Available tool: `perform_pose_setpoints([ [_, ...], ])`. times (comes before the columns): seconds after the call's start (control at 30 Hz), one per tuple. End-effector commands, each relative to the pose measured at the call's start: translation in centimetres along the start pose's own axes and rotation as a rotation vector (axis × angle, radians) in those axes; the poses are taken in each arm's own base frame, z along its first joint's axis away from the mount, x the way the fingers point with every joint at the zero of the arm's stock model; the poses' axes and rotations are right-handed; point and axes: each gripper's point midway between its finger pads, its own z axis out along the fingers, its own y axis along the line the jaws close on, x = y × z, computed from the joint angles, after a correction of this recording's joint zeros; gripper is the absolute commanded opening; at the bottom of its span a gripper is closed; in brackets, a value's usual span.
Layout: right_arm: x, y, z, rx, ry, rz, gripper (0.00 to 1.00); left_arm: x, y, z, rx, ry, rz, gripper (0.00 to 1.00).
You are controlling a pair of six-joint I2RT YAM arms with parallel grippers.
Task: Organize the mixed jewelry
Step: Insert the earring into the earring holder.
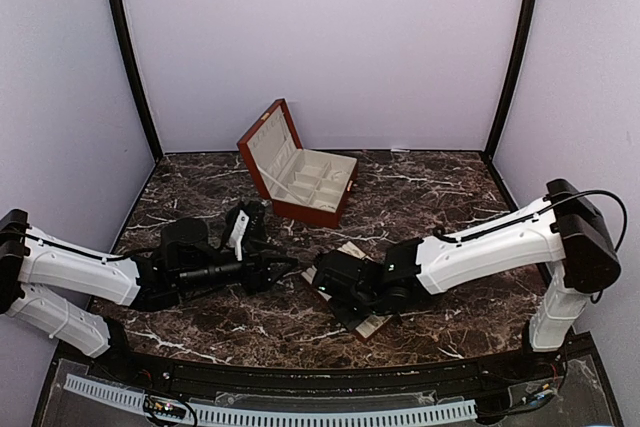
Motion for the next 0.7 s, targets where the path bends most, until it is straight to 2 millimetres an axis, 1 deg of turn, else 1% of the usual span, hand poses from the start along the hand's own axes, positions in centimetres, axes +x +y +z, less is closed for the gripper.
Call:
perform_pose_setpoints([
  [0.0,-1.2,-0.3,-2.1,-0.039,-0.036,0.002,0.38,-0.8,-0.3,-0.5,0.016,-0.036,-0.002,0.45],
  [0.1,-2.1,-0.4,-2.9,-0.071,-0.058,0.025,0.43,-0.7,-0.2,-0.6,0.015,-0.036,-0.003,0.45],
  [0.17,-2.6,-0.6,-3.3,-0.110,-0.072,0.062,0.44,-0.8,-0.2,-0.6,0.011,-0.038,-0.005,0.45],
  [0.23,-3.0,-1.1,-3.6,-0.143,-0.083,0.111,0.41,-0.9,-0.2,-0.7,0.011,-0.041,-0.007,0.45],
  [0.3,-3.0,-2.0,-3.5,-0.155,-0.085,0.167,0.37,-0.9,-0.1,-0.6,0.005,-0.039,-0.011,0.45],
  [0.4,-3.4,-3.5,-3.6,-0.179,-0.104,0.253,0.36,-1.3,0.4,-0.5,-0.032,-0.030,-0.029,0.45],
  [0.47,-3.9,-4.3,-3.7,-0.210,-0.136,0.308,0.37,-1.9,0.9,-0.6,-0.075,-0.026,-0.037,0.49],
  [0.5,-4.5,-4.8,-3.8,-0.231,-0.162,0.339,0.39,-2.1,1.2,-0.8,-0.101,-0.016,-0.045,0.52],
  [0.57,-4.8,-5.5,-3.6,-0.263,-0.180,0.382,0.45,-3.1,2.0,-1.2,-0.151,-0.010,-0.058,0.58],
  [0.67,-4.8,-7.4,-2.7,-0.259,-0.191,0.416,0.60,-4.0,4.0,-2.7,-0.274,0.008,-0.094,0.69],
])
